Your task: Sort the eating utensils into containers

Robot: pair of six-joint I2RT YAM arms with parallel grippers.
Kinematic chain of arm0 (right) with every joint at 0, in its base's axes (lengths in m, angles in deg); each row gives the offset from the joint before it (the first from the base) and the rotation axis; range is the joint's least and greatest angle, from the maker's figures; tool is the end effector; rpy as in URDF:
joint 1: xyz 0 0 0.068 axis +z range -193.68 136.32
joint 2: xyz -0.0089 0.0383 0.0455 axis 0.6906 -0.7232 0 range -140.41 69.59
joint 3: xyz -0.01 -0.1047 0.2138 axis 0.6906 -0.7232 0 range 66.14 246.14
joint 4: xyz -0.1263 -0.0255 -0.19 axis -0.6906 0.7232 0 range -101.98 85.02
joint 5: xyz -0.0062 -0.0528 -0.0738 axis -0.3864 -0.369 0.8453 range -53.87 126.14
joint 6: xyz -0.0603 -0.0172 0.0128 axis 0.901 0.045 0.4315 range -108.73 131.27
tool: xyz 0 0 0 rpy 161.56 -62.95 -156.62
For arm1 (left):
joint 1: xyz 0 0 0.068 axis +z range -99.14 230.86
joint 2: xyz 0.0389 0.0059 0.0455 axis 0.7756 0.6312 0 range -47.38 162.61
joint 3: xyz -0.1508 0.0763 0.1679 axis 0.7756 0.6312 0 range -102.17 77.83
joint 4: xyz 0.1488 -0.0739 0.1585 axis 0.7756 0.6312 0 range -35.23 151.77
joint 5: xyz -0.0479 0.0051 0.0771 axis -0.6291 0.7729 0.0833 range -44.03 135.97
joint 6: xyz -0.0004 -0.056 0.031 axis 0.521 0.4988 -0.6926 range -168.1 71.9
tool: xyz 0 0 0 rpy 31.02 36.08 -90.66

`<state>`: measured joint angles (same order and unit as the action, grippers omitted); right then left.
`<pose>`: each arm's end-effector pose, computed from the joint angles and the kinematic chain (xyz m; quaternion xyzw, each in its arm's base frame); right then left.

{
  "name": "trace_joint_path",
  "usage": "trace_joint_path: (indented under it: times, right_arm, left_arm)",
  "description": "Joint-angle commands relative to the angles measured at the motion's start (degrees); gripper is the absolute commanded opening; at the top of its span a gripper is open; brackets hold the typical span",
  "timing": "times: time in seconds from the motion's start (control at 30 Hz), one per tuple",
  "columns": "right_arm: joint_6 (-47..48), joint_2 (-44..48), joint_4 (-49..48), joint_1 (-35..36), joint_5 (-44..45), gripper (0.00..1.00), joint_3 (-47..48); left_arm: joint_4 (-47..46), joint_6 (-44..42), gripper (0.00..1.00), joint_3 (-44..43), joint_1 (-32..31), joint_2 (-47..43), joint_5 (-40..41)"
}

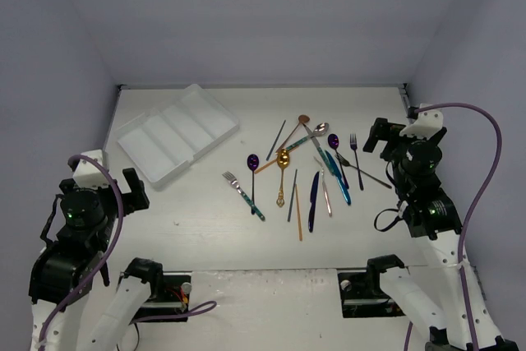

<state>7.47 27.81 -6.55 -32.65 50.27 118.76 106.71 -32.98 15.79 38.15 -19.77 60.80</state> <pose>0.1663 0.0200 0.3756 0.0487 0.6722 0.0127 0.7386 0.0751 -0.0040 0.3513 -0.0931 0.7980 -0.0400 0.5941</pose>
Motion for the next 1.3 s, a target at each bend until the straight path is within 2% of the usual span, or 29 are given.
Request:
trace_joint_path:
  times: [0.0, 0.23, 0.4, 0.6, 0.73, 1.07, 1.27]
  right_arm:
    - [-1.68, -0.9, -3.59, 0.57, 3.56, 1.0, 2.52]
    - [-3.24, -2.39, -3.5, 0.93, 0.48, 1.0, -0.28]
    - [-4.84, -6.92, -3.2, 0.99, -2.98, 1.0, -1.9]
    - [-11.28, -22.62, 6.26, 0.93, -4.81, 1.0, 2.05]
    - [-16.56, -26.73, 6.6, 1.28, -9.27, 1.0, 0.75]
    - [-20.44, -30.47, 6.33, 6.58, -7.21, 0.94, -4.79]
    - [-24.06, -32.35, 6.08, 12.19, -4.32, 0.9, -8.94]
  left_arm:
    - [-1.09, -0.17, 0.93, -1.74, -0.21, 0.92, -0.93]
    - [-1.05, 2.92, 0.93, -2.39, -0.22, 2.13, -3.4]
    - [-1.05, 5.39, 0.93, -3.19, -0.21, 5.26, -4.42]
    - [-1.06, 8.55, 0.93, -4.23, -0.22, 8.71, -6.41]
    - [-1.06, 9.34, 0.93, -4.77, -0.21, 10.29, -7.46]
    - [-1.23, 9.21, 0.93, -3.77, -0.28, 11.25, -8.16]
    - [-1.27, 8.65, 0.93, -3.08, -0.26, 10.8, -7.62]
